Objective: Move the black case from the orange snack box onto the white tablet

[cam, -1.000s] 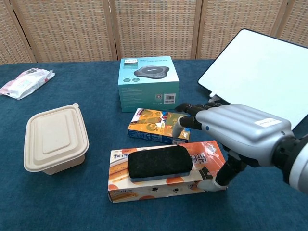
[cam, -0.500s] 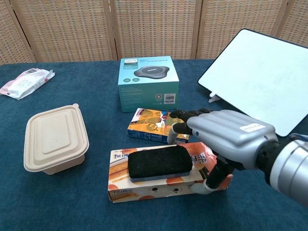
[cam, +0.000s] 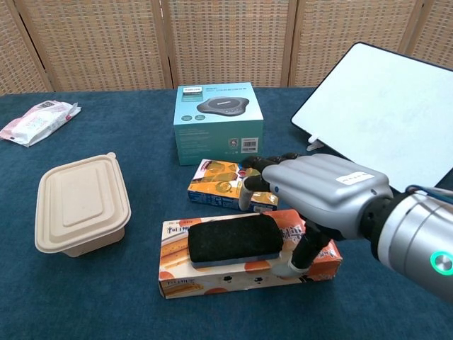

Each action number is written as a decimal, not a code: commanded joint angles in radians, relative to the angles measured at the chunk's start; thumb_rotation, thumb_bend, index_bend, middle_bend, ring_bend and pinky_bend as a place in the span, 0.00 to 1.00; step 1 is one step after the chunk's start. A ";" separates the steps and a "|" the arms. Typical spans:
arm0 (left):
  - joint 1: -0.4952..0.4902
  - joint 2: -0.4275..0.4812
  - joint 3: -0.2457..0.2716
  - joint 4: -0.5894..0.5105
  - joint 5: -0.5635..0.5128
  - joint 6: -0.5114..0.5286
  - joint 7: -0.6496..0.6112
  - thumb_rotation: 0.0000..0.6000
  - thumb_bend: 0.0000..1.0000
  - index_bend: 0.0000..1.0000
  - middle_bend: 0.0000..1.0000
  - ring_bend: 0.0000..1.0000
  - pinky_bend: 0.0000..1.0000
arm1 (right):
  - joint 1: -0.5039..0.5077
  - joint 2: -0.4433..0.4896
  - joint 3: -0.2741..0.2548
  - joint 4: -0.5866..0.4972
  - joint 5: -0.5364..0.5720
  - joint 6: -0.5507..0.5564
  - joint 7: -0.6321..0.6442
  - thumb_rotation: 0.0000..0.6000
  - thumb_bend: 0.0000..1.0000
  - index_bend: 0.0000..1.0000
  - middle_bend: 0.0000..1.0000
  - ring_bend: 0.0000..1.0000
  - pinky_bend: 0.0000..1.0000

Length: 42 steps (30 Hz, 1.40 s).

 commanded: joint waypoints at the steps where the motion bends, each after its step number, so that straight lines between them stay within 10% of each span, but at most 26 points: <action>1: 0.000 0.001 -0.002 0.000 -0.002 0.001 -0.003 1.00 0.16 0.00 0.00 0.00 0.00 | 0.006 0.000 0.002 0.002 0.004 -0.001 0.003 1.00 0.21 0.28 0.00 0.00 0.00; 42: -0.010 0.006 -0.021 0.023 -0.042 -0.026 -0.042 1.00 0.16 0.00 0.00 0.00 0.00 | 0.109 -0.030 0.011 0.062 0.106 0.008 0.047 1.00 0.25 0.39 0.00 0.00 0.00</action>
